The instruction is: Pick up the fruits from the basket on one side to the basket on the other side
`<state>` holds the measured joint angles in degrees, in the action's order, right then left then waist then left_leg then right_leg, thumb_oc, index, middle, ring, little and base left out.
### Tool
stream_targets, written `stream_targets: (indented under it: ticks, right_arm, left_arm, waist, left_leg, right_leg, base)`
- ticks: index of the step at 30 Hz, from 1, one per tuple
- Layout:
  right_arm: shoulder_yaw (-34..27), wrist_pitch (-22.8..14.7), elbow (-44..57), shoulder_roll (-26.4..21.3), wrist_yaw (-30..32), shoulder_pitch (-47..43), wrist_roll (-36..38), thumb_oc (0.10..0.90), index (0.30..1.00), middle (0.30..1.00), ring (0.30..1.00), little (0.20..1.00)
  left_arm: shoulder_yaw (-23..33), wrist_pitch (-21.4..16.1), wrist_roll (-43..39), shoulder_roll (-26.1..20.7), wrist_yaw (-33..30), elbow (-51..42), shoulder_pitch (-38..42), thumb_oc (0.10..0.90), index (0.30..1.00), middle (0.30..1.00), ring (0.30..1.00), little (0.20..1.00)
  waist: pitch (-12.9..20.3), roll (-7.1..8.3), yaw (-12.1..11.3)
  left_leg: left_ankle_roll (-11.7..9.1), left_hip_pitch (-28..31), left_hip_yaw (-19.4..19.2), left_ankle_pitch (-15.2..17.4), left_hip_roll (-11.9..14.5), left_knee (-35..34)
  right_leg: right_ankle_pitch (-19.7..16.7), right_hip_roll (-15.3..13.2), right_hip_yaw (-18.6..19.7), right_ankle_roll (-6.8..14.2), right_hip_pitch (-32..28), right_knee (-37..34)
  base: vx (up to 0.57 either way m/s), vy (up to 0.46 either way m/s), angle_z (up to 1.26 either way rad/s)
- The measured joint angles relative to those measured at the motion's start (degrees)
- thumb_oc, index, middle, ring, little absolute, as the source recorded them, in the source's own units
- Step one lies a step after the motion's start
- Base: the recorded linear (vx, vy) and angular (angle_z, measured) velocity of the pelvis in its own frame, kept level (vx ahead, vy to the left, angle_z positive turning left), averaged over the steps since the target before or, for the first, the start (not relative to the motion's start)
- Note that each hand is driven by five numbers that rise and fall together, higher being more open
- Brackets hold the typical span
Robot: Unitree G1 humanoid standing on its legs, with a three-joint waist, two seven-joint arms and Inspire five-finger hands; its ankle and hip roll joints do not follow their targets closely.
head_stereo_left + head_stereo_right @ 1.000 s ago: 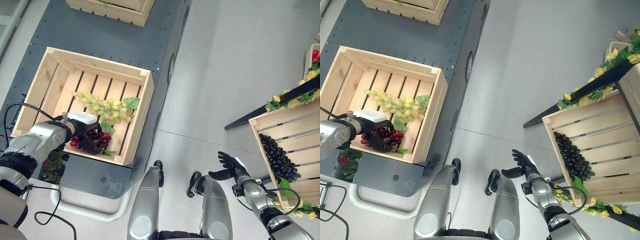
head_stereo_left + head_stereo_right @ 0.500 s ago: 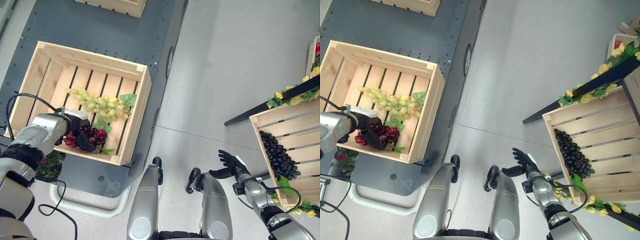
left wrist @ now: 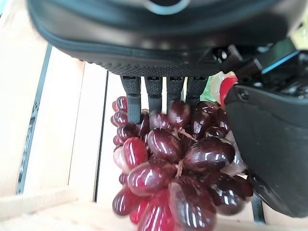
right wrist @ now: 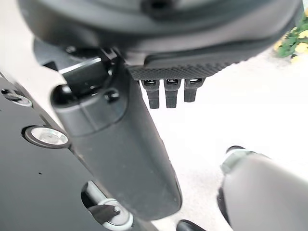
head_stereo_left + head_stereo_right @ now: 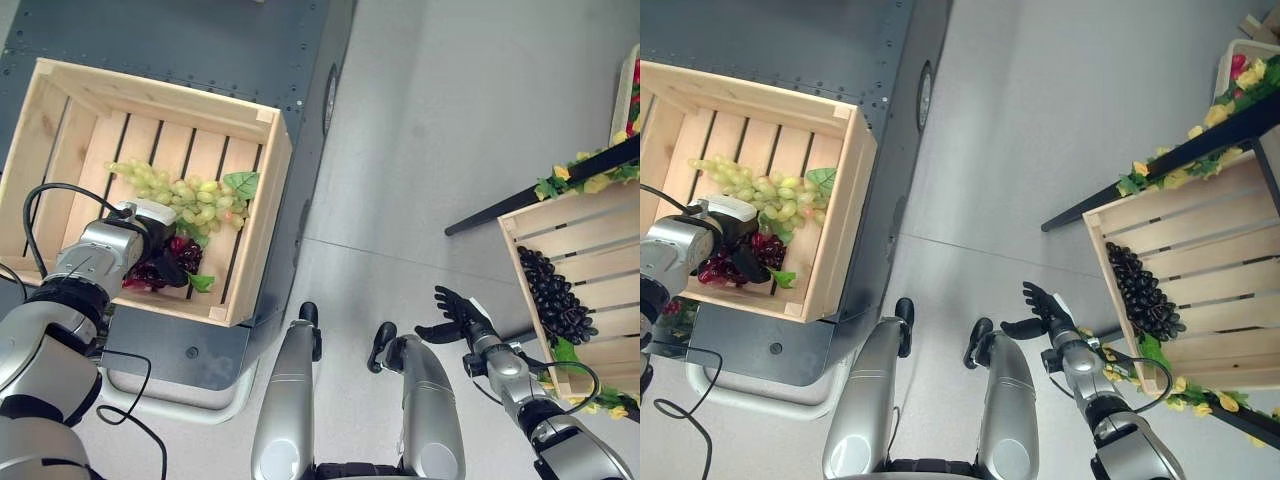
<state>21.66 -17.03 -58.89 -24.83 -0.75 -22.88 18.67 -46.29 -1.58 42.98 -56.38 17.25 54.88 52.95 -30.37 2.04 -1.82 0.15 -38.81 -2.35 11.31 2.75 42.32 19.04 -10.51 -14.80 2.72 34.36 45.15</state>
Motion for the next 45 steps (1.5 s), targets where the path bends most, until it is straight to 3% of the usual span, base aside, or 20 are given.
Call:
stream_targets:
  ticks: [16,19,23,27,30,39,45]
  right_arm:
    - [1.7,-0.5,-1.5,0.1,0.0,-1.8,0.0,0.800,0.900,0.900,0.900,0.900]
    - [1.7,-0.5,-1.4,0.2,0.0,-1.9,0.0,0.800,0.900,0.900,0.900,0.900]
    - [1.6,-0.5,0.0,0.4,0.0,-0.3,0.0,0.800,0.900,0.900,0.900,0.900]
    - [1.1,-0.6,4.4,1.0,0.0,4.9,-0.1,0.800,0.900,0.900,0.900,0.900]
    - [1.0,-0.4,9.3,1.1,0.2,8.8,0.0,0.800,0.900,0.900,0.900,0.900]
    - [1.2,-0.3,22.6,1.3,0.3,12.2,0.0,0.800,0.900,0.900,0.900,0.900]
    - [1.3,-1.2,30.9,3.3,0.3,12.0,2.1,0.800,0.900,0.900,0.900,0.900]
  left_arm:
    - [-2.3,0.2,1.1,2.0,-4.1,4.9,-1.1,0.400,0.300,0.300,0.300,0.300]
    - [-2.2,1.3,-5.4,2.1,-6.6,5.0,-2.4,0.400,0.300,0.300,0.300,0.300]
    - [8.8,1.9,-26.6,2.4,-10.6,3.5,-8.8,0.400,0.300,0.300,0.300,0.300]
    - [26.9,0.0,-41.4,3.3,-9.7,-0.1,-17.3,0.400,0.300,0.300,0.300,0.300]
    - [35.2,0.0,-48.9,3.1,-7.3,-3.2,-22.4,0.400,0.300,0.300,0.300,0.300]
    - [40.9,-0.3,-69.2,3.9,-5.5,-9.2,-29.1,0.400,0.300,0.300,0.300,0.300]
    - [43.4,-3.1,-75.5,4.7,-5.3,-14.1,-31.0,0.400,0.300,0.300,0.300,0.300]
  waist:
    - [0.3,0.99,0.6]
    - [0.3,0.97,0.4]
    - [0.3,0.94,-0.3]
    - [0.2,0.76,-1.2]
    - [0.1,0.39,-2.5]
    - [-0.1,-0.28,-4.1]
    - [0.0,-0.36,-4.4]
  left_leg:
    - [0.5,1.5,-1.5,0.1,0.1,0.2]
    - [0.5,2.6,-1.6,0.1,0.0,-0.1]
    - [0.6,4.9,-1.8,0.0,-0.2,-1.2]
    - [0.4,8.7,-1.4,-1.0,-0.9,-4.5]
    - [0.1,10.9,-1.3,-1.4,-1.0,-6.2]
    - [0.1,16.6,-0.8,-2.0,-1.7,-9.2]
    - [0.2,20.2,-0.3,-2.3,-1.8,-11.2]
  right_leg:
    - [-0.9,-0.1,1.6,0.3,-0.5,0.0]
    - [-0.9,-0.3,1.8,0.3,-1.5,-0.1]
    - [-0.9,-0.5,2.0,0.4,-3.4,-0.7]
    - [-1.0,-0.9,1.5,0.5,-7.0,-2.6]
    - [-1.0,-1.0,1.1,0.5,-9.0,-3.8]
    - [-1.0,-1.5,-0.5,0.7,-15.2,-6.4]
    - [-1.3,-1.6,-1.3,1.2,-19.3,-8.8]
  base:
    - [0.00,0.006,-0.04]
    - [0.00,0.000,0.00]
    - [0.02,-0.029,-0.02]
    - [0.02,-0.045,0.10]
    - [0.01,-0.008,0.06]
    - [0.01,0.003,0.05]
    - [0.00,-0.009,0.05]
